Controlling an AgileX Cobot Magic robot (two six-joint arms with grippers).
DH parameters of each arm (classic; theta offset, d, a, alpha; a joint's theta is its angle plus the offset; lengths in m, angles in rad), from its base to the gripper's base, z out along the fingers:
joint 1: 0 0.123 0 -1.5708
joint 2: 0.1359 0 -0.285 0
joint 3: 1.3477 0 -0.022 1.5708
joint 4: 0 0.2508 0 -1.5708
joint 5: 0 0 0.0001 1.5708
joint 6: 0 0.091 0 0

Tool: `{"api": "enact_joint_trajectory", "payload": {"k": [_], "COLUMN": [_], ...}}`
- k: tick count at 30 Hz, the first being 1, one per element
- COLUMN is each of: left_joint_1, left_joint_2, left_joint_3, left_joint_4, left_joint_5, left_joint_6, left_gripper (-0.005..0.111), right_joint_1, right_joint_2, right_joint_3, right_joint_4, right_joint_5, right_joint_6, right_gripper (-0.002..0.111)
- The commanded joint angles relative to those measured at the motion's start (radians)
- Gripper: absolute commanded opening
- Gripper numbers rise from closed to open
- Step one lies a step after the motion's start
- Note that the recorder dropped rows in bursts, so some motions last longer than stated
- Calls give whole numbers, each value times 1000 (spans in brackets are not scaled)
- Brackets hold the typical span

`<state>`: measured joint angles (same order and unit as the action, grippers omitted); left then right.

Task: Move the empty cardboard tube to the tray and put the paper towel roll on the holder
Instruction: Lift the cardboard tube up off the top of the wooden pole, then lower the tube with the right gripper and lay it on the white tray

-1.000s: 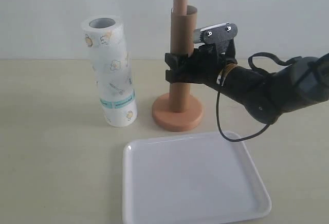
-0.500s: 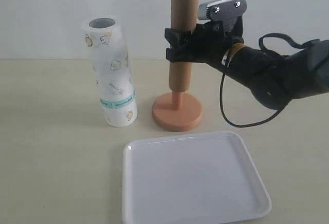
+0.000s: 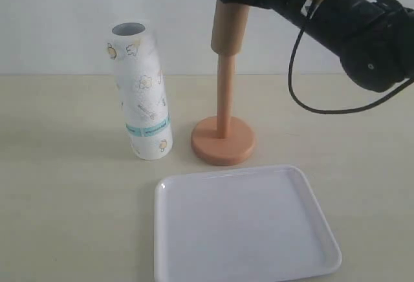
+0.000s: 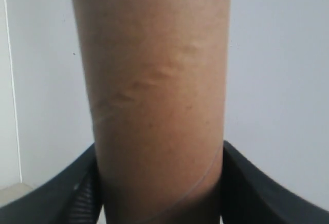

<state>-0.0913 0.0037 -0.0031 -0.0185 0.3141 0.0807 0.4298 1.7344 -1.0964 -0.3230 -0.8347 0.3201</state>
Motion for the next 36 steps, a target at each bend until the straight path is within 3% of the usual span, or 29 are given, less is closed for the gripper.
{"api": "enact_joint_trajectory", "payload": {"k": [1,13,25,30,36], "left_joint_1": [2,2,2,2,2], "left_joint_2": [-4,-4,-4,-4,-4], "left_joint_3": [3,3,3,3,3], "left_joint_4": [-8,-8,-8,-8,-8], "left_joint_5": [1,1,1,1,1], "left_joint_6": [3,3,3,3,3], "left_gripper": [4,4,4,4,4], "right_joint_1": [-1,-1,-1,-1,-1], "right_joint_2": [-13,-76,-232,-319,-414], "right_joint_3": [-44,-72,-72,-72,-72], "right_joint_4": [0,3,33,41,41], "right_joint_5": [-6,-47,41,217,551], "right_joint_6": [20,25,-69,-205,-478], "right_gripper": [0,0,0,0,0]}}
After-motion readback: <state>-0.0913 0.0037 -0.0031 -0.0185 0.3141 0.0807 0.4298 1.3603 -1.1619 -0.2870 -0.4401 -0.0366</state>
